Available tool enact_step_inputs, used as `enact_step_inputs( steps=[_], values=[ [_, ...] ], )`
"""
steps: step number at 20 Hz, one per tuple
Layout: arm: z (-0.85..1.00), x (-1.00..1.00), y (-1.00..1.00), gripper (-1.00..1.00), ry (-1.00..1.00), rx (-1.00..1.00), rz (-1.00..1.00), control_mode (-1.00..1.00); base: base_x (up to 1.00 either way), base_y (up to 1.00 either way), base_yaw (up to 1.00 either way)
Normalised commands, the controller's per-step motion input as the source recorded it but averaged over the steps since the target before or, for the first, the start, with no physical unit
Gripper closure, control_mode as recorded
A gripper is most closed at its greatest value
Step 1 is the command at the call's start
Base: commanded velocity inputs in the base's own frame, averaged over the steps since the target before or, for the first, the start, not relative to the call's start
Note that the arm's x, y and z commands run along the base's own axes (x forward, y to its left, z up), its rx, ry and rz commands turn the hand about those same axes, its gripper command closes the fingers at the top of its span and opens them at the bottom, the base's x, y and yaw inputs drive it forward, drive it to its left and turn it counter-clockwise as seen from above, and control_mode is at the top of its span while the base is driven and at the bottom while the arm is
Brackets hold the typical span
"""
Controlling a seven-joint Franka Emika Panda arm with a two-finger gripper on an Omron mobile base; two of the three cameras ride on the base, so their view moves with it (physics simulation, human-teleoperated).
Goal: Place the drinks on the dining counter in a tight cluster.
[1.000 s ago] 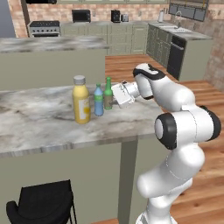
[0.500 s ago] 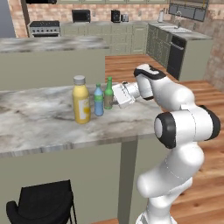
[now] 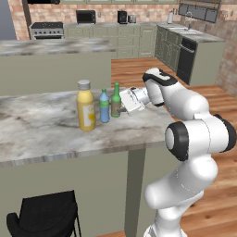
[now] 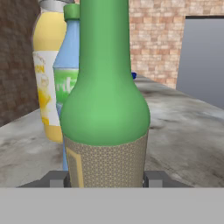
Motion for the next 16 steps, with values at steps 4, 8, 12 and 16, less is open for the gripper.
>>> enact_step_inputs(
  steps=[4,8,12,16],
  values=[
    [0.0,-0.3,0.0,1.0,-0.01,-0.01,0.0,-1.0,0.0,0.0,0.0],
    [-0.02,-0.03,0.04,1.0,-0.03,0.0,0.0,-1.0,0.0,0.0,0.0],
    [-0.11,0.03,0.0,1.0,-0.01,-0.01,0.0,-1.0,0.0,0.0,0.0],
    [-0.16,0.0,0.0,1.0,0.0,-0.01,0.0,-1.0,0.0,0.0,0.0]
  ],
)
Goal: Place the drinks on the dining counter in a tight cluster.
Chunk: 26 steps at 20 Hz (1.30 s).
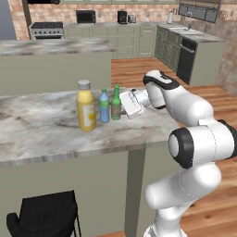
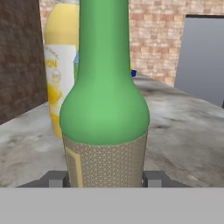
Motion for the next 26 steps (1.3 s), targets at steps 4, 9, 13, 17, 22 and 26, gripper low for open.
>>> enact_step_inputs(
  steps=[4,9,13,17,22,26],
  values=[
    [-0.16,0.0,0.0,1.0,0.0,-0.01,0.0,-1.0,0.0,0.0,0.0],
    [-0.02,0.0,0.0,1.0,0.0,0.0,0.0,-1.0,0.0,0.0,0.0],
    [0.0,0.0,0.0,-1.0,0.0,0.0,0.0,-1.0,0.0,0.0,0.0],
    [0.0,0.0,0.0,-1.0,0.0,0.0,0.0,-1.0,0.0,0.0,0.0],
    [0.0,0.0,0.0,-1.0,0.0,0.0,0.0,-1.0,0.0,0.0,0.0],
    [0.0,0.0,0.0,-1.0,0.0,0.0,0.0,-1.0,0.0,0.0,0.0]
  ],
)
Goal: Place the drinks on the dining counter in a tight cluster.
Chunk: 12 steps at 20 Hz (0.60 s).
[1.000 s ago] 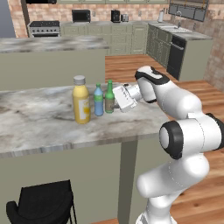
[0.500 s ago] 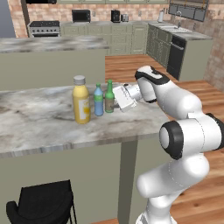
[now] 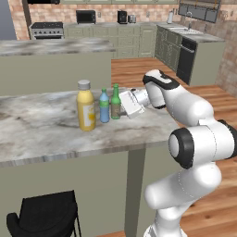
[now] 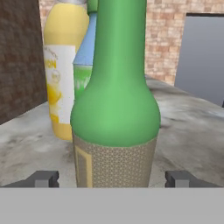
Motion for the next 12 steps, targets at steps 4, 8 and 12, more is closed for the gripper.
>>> enact_step_inputs(
  steps=[4,8,12],
  values=[
    [-0.01,-0.01,0.0,-1.0,0.0,0.01,0.0,-1.0,0.0,0.0,0.0],
    [0.0,-0.01,-0.29,-1.0,-0.03,0.02,-0.02,-1.0,0.0,0.0,0.0],
    [0.22,-0.11,-0.74,-1.0,-0.07,0.09,-0.08,-1.0,0.0,0.0,0.0]
  ],
)
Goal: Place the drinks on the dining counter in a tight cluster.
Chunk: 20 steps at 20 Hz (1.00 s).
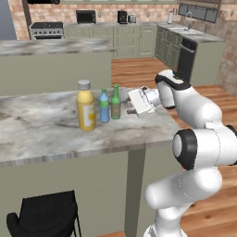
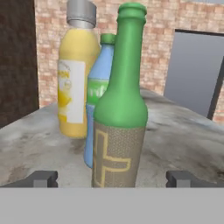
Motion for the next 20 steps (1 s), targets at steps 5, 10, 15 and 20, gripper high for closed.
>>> enact_step_inputs(
  steps=[5,10,15,20],
  values=[
    [0.39,-0.23,-0.62,-1.0,-0.04,0.04,-0.09,-1.0,0.0,0.0,0.0],
    [0.33,-0.74,-0.32,-1.0,0.05,-0.01,-0.12,-1.0,0.0,0.0,0.0],
    [0.49,-0.29,-0.12,-1.0,0.43,-0.19,-0.31,-1.0,0.0,0.0,0.0],
    [0.46,-0.01,-0.18,-1.0,0.72,-0.25,-0.36,-1.0,0.0,0.0,0.0]
  ],
)
